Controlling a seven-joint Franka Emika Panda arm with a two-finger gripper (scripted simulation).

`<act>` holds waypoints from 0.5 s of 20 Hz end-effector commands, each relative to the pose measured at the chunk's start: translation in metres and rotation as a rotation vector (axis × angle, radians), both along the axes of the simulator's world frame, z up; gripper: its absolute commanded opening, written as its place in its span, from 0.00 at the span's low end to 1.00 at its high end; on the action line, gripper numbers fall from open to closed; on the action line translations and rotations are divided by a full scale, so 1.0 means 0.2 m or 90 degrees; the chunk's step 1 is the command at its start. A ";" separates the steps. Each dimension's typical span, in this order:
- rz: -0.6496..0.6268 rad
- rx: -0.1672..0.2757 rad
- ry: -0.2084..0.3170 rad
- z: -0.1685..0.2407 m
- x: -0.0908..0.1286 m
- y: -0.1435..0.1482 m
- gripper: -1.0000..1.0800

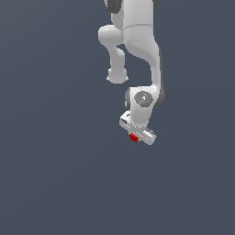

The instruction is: Pick up the red cube and move it to a goal position.

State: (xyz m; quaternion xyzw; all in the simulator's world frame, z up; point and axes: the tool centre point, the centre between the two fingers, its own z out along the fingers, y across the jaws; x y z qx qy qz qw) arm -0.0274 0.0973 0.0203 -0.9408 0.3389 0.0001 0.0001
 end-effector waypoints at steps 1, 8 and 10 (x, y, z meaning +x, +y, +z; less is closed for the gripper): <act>0.000 0.000 0.000 0.01 0.01 -0.01 0.00; 0.000 0.000 0.000 0.12 0.09 -0.10 0.00; 0.000 0.000 0.000 0.16 0.13 -0.14 0.00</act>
